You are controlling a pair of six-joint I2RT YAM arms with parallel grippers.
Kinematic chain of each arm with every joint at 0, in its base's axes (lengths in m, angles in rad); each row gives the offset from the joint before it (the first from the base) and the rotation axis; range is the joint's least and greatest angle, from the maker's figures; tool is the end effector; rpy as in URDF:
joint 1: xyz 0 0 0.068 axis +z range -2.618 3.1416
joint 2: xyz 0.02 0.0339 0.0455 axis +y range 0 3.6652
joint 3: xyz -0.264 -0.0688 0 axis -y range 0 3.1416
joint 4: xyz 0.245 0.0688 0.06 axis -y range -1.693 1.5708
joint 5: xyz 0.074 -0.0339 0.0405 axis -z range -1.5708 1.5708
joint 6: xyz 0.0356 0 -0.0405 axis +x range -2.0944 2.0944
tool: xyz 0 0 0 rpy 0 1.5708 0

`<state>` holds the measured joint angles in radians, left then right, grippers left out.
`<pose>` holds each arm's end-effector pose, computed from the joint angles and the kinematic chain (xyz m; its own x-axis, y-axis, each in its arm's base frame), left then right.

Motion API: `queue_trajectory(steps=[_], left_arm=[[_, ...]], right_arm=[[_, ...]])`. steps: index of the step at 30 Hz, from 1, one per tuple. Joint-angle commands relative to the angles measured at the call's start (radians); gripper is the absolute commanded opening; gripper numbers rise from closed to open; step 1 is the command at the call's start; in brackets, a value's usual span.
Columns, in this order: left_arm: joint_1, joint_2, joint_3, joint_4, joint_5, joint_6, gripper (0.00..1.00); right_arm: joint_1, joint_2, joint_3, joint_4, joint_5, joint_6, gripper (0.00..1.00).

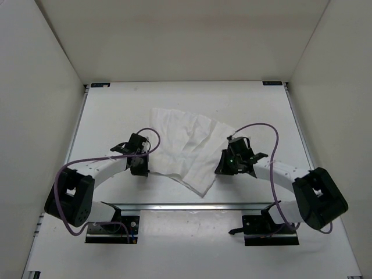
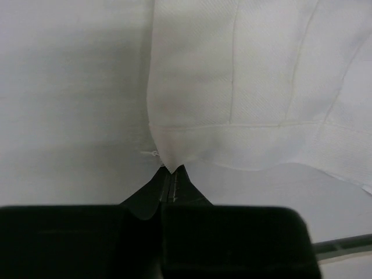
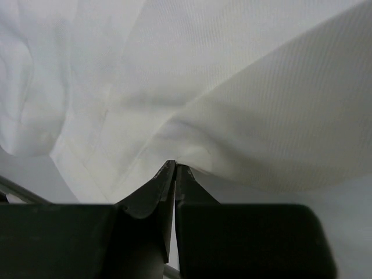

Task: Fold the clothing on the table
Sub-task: Flatten the skirt out

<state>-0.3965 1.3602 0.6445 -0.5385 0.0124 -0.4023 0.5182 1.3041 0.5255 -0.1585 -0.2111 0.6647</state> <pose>0.2057 -0.0866 0.1520 -0.9592 -0.0228 -0.2819 0.0154 0.9910 -0.1327 0.1973 0.1211 0.1511 -0.9162 0.1719 -0.3619 -0.0342 0.8664 0.4981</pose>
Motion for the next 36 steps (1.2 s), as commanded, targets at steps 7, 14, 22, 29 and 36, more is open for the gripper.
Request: queue_trajectory(steps=[7, 14, 22, 29, 36], left_arm=[[-0.065, 0.017, -0.046, 0.164, 0.106, -0.075, 0.00], [-0.027, -0.107, -0.068, 0.166, 0.124, -0.081, 0.60], [0.005, -0.139, -0.147, 0.254, 0.077, -0.130, 0.68], [-0.012, -0.105, -0.167, 0.376, 0.003, -0.216, 0.66], [0.004, -0.038, -0.155, 0.446, -0.011, -0.237, 0.67]], right_arm=[[-0.178, 0.205, 0.456, -0.165, -0.002, -0.293, 0.12], [-0.087, 0.078, 0.372, -0.210, 0.101, -0.252, 0.56], [-0.046, 0.001, 0.148, -0.138, 0.113, -0.108, 0.54], [-0.014, -0.048, -0.011, -0.018, 0.069, 0.033, 0.54], [-0.012, 0.063, 0.036, 0.010, 0.047, 0.016, 0.39]])
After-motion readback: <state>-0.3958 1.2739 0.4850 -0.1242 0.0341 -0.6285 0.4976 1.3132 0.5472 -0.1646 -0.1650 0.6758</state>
